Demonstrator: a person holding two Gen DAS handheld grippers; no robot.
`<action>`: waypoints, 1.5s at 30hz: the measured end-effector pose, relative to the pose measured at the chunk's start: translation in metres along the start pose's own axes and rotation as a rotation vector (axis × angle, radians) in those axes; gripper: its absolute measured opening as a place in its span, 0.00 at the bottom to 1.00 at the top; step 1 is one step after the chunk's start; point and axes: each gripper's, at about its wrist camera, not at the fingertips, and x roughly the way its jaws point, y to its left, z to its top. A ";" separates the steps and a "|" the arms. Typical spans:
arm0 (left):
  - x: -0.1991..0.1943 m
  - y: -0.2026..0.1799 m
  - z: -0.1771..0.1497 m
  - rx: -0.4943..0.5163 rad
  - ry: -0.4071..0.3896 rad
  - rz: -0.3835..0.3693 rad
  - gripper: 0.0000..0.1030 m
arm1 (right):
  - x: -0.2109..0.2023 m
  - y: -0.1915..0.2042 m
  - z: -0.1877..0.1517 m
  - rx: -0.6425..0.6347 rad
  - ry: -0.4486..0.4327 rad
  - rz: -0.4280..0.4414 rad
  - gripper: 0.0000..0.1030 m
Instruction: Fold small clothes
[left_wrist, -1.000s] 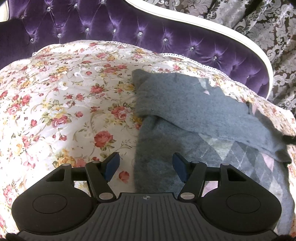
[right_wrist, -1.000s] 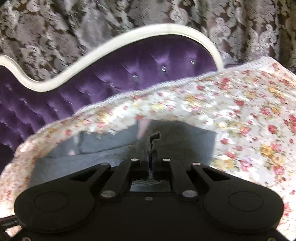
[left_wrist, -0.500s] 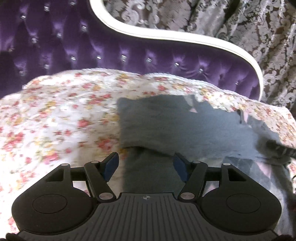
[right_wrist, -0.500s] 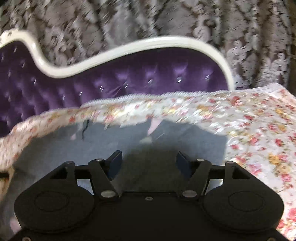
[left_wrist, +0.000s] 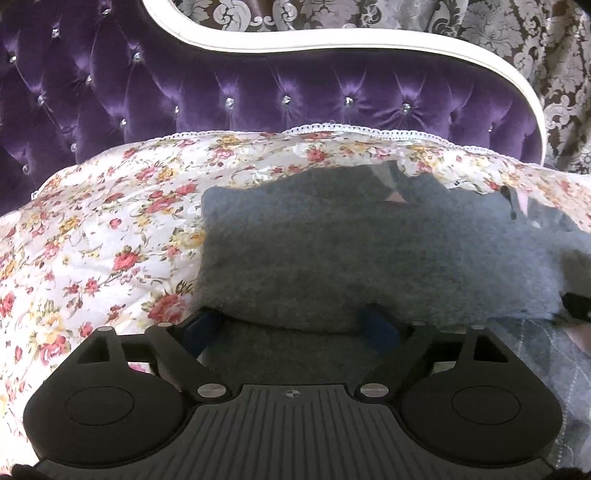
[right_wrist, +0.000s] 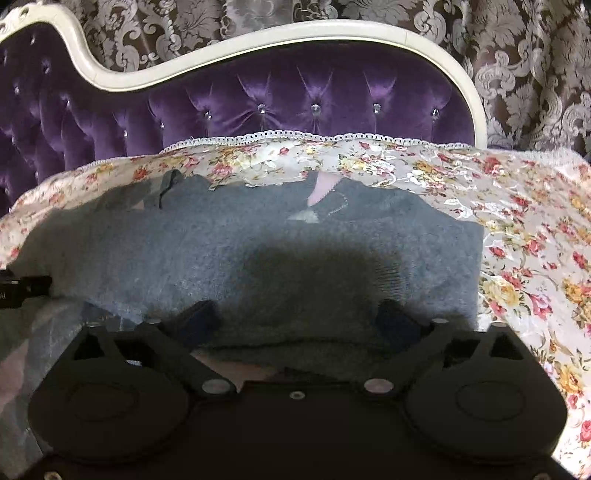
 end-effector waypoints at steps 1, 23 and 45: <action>0.000 0.000 -0.001 0.001 -0.004 0.001 0.89 | -0.001 0.001 -0.002 -0.002 -0.003 -0.007 0.99; -0.056 0.003 -0.021 0.011 0.043 0.018 0.85 | -0.041 0.011 -0.001 -0.014 0.007 -0.004 0.99; -0.179 0.017 -0.120 0.006 0.064 -0.057 0.85 | -0.202 -0.001 -0.093 0.138 -0.007 0.045 0.99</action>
